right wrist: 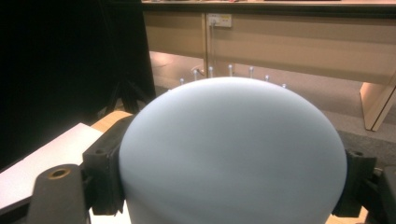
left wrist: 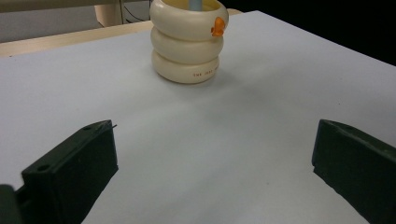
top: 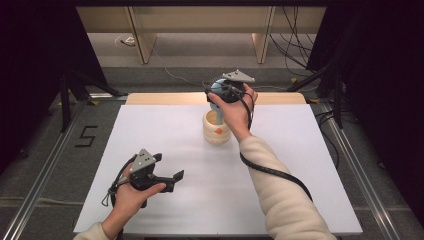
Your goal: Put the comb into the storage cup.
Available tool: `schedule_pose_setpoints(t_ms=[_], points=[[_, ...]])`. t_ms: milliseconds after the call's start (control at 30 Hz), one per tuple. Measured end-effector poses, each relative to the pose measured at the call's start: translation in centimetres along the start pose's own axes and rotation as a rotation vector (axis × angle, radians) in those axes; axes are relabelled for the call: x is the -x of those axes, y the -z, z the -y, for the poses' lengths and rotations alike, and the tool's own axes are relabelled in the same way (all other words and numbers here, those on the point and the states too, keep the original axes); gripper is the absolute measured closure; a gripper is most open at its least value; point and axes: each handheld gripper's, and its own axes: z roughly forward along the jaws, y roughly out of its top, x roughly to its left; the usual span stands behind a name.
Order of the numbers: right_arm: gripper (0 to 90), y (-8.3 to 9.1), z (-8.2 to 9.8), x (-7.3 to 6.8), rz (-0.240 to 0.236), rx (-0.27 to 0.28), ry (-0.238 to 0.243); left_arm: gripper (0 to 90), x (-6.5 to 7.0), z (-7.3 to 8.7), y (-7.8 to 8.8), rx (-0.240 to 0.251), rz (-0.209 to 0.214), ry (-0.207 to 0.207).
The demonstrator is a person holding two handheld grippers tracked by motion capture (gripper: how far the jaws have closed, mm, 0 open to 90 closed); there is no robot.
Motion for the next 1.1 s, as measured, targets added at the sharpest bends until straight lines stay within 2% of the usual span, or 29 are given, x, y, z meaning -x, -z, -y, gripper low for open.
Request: schedule_pose_setpoints(t_ms=[1100], points=[[20.2,-0.9,1.3,0.0,-0.007,-0.032,0.010,0.0,0.1,0.0,0.0,-0.002,0.002,0.000]])
